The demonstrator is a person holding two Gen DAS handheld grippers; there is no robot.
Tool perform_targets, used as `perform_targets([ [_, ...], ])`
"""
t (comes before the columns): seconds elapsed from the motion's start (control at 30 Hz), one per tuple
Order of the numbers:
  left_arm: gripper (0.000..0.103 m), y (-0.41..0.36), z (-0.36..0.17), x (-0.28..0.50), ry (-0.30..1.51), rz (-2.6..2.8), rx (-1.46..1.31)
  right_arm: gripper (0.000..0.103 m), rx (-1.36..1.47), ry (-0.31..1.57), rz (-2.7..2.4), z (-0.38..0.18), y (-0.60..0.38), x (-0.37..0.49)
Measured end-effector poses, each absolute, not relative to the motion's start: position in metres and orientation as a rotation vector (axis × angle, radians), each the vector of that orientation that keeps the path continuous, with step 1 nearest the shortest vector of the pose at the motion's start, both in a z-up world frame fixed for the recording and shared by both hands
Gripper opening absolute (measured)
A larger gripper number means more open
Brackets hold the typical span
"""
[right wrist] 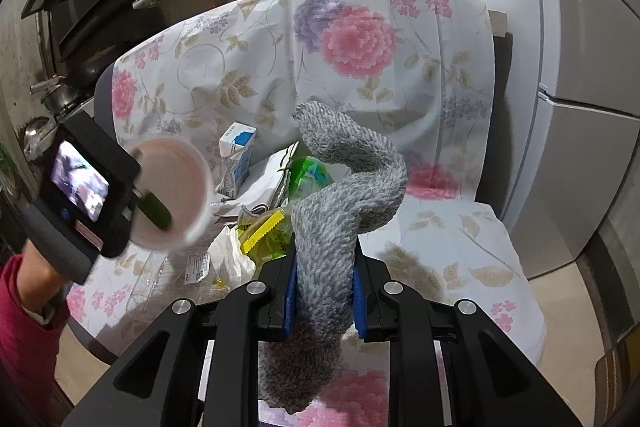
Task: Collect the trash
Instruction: 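Grasp the noodle cup rim with the left gripper while the right holds the sock, then lift and tip the noodle cup with the left gripper, dumping the cucumber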
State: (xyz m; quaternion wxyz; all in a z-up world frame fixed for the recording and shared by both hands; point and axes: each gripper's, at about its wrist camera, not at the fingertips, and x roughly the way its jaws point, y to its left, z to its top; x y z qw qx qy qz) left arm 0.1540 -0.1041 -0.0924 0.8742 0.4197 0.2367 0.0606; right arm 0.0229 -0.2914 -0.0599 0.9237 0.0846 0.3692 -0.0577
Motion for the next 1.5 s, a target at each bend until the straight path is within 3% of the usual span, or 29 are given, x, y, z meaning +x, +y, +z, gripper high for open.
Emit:
perform_targets([
  [0.03,0.027,-0.099,-0.088,0.153,0.556,0.052,0.771,0.024,0.172,0.758,-0.121,-0.059,-0.292,0.022],
  [0.07,0.046,-0.096,-0.084,0.152,0.574,0.018,0.708,0.024,0.172,0.758,-0.124,-0.059,-0.293,0.021],
  [0.13,0.058,-0.085,-0.067,0.148,0.59,-0.067,0.581,0.025,0.174,0.757,-0.13,-0.059,-0.295,0.02],
  [0.37,0.055,-0.066,-0.043,0.147,0.672,-0.377,0.209,0.025,0.185,0.758,-0.127,-0.059,-0.294,0.019],
  [0.73,0.048,-0.115,-0.048,0.15,0.748,-0.775,-0.083,0.025,0.202,0.759,-0.155,-0.06,-0.303,0.012],
  [1.0,0.049,-0.098,-0.02,0.129,0.618,-0.65,-0.053,0.025,0.217,0.76,-0.179,-0.061,-0.313,0.007],
  [1.07,0.054,-0.079,-0.017,0.129,0.606,-0.563,-0.06,0.025,0.218,0.763,-0.173,-0.063,-0.313,0.008],
  [1.17,0.073,-0.045,-0.018,0.133,0.622,-0.393,-0.064,0.025,0.219,0.767,-0.164,-0.064,-0.31,0.009],
  [1.27,0.082,-0.011,-0.034,0.139,0.694,-0.249,-0.118,0.026,0.219,0.771,-0.157,-0.066,-0.308,0.011],
  [1.4,0.082,0.014,-0.074,0.143,0.835,-0.261,-0.323,0.026,0.222,0.784,-0.149,-0.07,-0.304,0.015],
  [1.5,0.082,0.003,-0.088,0.15,0.859,-0.293,-0.319,0.026,0.213,0.789,-0.14,-0.069,-0.3,0.016],
])
